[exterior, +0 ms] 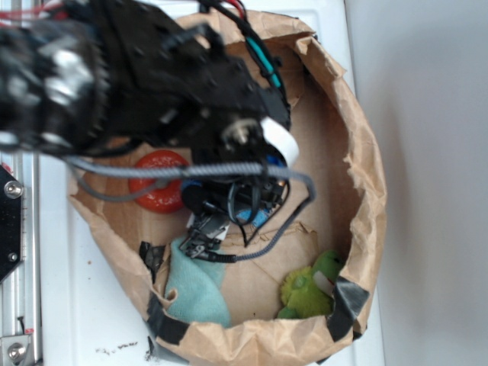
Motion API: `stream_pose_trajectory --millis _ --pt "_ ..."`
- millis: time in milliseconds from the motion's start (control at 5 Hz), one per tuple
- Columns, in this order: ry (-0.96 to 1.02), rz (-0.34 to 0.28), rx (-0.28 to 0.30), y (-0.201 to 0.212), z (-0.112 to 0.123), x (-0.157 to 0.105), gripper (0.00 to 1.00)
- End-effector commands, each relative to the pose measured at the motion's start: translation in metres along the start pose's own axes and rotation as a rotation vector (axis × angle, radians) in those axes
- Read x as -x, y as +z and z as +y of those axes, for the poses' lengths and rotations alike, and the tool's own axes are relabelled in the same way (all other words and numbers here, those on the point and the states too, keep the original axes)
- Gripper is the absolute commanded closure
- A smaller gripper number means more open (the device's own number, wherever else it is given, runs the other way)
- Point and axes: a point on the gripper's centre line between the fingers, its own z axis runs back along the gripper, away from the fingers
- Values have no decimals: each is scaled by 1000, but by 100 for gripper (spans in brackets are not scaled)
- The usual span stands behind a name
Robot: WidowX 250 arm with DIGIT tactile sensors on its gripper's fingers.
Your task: Grab the blue sponge.
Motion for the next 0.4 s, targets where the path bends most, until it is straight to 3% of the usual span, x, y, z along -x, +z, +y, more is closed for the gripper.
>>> stream_pose_trajectory --millis 0,200 --pt "94 8 -31 93 8 -25 100" --pt "142 -17 -17 115 9 -29 100"
